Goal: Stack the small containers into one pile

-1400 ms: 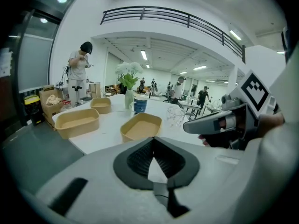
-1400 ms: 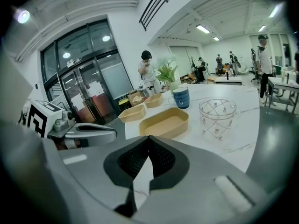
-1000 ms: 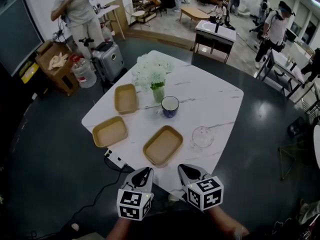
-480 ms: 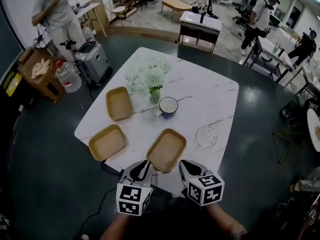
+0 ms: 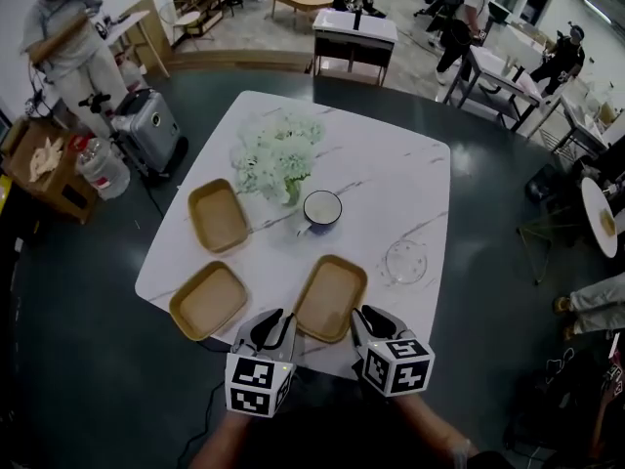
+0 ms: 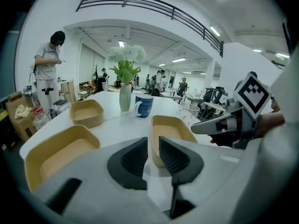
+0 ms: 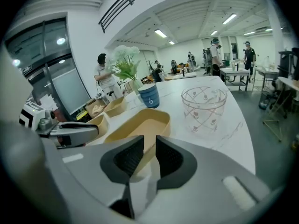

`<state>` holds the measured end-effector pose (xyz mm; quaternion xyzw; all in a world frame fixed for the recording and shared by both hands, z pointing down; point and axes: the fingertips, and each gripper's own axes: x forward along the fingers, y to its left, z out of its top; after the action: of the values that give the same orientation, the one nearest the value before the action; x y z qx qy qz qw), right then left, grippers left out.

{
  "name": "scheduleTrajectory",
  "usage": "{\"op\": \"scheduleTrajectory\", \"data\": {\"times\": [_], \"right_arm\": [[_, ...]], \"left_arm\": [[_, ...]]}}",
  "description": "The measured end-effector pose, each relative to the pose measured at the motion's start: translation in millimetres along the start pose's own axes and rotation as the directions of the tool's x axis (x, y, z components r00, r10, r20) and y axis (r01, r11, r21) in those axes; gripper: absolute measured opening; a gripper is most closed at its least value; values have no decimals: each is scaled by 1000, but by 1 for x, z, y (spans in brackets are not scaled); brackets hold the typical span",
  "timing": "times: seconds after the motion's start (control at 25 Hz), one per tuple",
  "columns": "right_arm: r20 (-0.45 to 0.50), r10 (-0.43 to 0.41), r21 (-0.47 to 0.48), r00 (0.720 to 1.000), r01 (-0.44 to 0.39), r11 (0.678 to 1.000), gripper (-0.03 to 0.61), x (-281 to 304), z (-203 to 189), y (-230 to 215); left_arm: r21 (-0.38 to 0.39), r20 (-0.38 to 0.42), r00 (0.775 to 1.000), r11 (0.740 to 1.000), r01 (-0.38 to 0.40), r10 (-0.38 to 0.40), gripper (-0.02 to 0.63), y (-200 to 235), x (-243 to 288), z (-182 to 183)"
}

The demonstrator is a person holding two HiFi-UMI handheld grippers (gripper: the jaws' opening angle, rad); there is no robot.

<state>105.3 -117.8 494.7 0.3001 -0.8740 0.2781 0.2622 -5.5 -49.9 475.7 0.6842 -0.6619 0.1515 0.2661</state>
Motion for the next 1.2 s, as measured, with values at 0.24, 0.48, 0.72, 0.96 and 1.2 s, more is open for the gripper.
{"op": "scheduleTrajectory", "data": {"times": [0.24,0.48,0.72,0.96,1.2], "right_arm": [[26,-120,102,992,117,988,94,11,-5,-8],[42,-182,202,982,170,964,107,16,-12,-7],[22,-257,242,966,244,939,87,22,-20,-9],[23,-348,280,937,328,902,22,21,-20,-15],[23,-374,302,927,351,886,12,16,-21,-16]], "left_arm": [[46,-47,994,994,103,-101,91,5,13,-5],[81,-91,975,974,211,-203,100,3,25,-8],[87,-124,953,954,287,-275,101,0,34,-12],[88,-137,932,933,350,-337,104,-5,37,-10],[91,-133,918,917,388,-375,101,-9,33,-6]]}}
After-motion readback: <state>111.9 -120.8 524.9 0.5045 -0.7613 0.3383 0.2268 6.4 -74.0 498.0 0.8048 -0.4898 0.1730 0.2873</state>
